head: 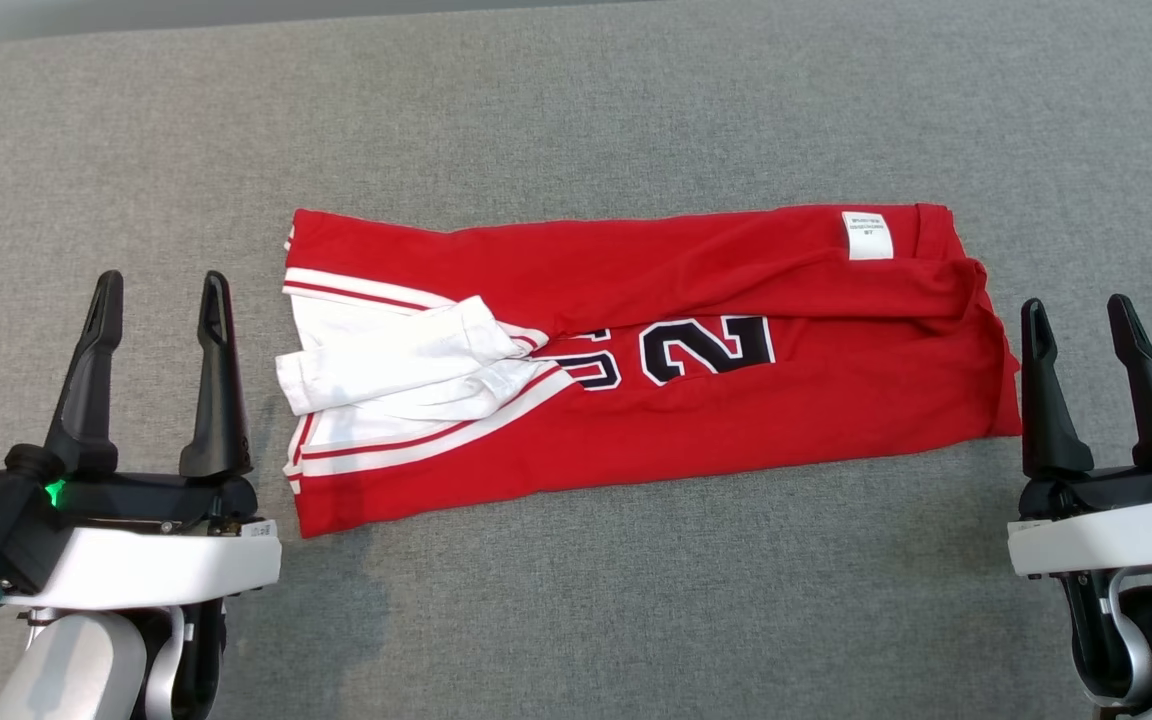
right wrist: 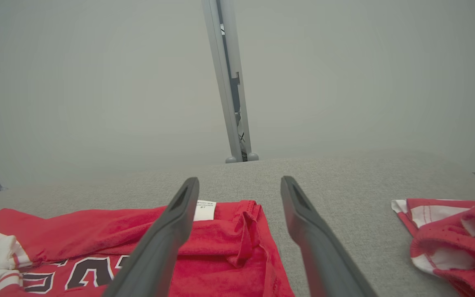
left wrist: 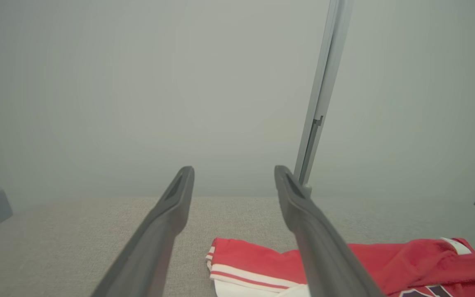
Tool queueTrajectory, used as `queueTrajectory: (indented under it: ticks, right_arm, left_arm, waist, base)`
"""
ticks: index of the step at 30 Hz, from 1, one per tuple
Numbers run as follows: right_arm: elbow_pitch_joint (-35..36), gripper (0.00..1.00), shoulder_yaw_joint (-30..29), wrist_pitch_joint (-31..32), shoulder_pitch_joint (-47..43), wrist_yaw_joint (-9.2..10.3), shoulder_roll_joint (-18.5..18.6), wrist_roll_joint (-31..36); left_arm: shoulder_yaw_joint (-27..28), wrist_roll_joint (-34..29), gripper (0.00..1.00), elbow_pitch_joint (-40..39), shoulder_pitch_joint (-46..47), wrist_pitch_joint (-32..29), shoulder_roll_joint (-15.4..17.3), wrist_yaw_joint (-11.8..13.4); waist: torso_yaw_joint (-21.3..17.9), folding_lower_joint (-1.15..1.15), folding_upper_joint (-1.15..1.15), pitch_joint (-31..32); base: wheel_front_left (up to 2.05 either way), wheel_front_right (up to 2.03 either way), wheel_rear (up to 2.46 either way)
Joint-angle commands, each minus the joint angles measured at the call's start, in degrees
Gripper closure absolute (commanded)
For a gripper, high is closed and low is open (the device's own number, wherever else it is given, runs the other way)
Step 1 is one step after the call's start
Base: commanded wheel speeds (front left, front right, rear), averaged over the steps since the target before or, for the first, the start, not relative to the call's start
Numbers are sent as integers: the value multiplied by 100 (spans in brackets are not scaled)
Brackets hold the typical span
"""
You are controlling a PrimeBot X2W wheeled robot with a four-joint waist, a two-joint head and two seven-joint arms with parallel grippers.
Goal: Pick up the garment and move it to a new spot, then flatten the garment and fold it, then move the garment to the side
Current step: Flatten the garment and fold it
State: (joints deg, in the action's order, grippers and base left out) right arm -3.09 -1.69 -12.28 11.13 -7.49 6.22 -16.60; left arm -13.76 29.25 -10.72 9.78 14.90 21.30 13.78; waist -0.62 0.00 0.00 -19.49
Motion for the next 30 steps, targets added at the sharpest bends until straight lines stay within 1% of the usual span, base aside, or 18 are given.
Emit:
queueTrajectory:
  ticks: [1, 6, 9, 13, 18, 23, 27, 28, 30]
  right_arm:
    - [-13, 0, -28, 33, -47, 0, 4, 47]
    - [-68, 0, -60, 119, -62, 0, -10, 10]
    - [-188, 0, -107, 134, 17, 0, 53, 12]
    - [-501, 0, -235, 120, 220, 0, 69, 3]
    - [-1103, 0, -326, 192, 743, 0, 240, -89]
    - [-1738, 0, -162, 314, 1223, 0, 428, -186]
    - [-2339, 0, 141, 397, 1567, 0, 562, -347]
    - [-2579, 0, 287, 417, 1656, 0, 592, -438]
    - [-2678, 0, 344, 437, 1674, 0, 590, -513]
  left_arm:
    - [65, -64, 0, 47, -46, 18, -29, -80]
    - [133, -182, 0, 201, -70, 18, -132, -226]
    - [153, -239, 0, 268, -47, 18, -186, -298]
    - [157, -310, 0, 312, -19, 18, -274, -370]
    - [127, -335, 0, 337, 98, 18, -382, -450]
    - [74, -374, 0, 382, 201, 18, -445, -518]
    - [44, -390, 0, 451, 301, 19, -506, -577]
    - [49, -406, 0, 483, 325, 19, -530, -613]
    - [52, -411, 0, 488, 341, 19, -545, -617]
  waist:
    - [24, 0, 0, 41]
    - [66, 0, 0, 84]
    - [96, 0, 0, 84]
    - [150, 0, 0, 51]
    - [244, 0, 0, -112]
    - [327, 0, 0, -298]
    - [386, 0, 0, -430]
    - [402, 0, 0, -466]
    - [406, 0, 0, -479]
  base:
    - [0, 0, 0]
    - [0, 0, 0]
    - [0, 0, 0]
    - [0, 0, 0]
    - [0, 0, 0]
    - [0, 0, 0]
    - [0, 0, 0]
    - [0, 0, 0]
    - [0, 0, 0]
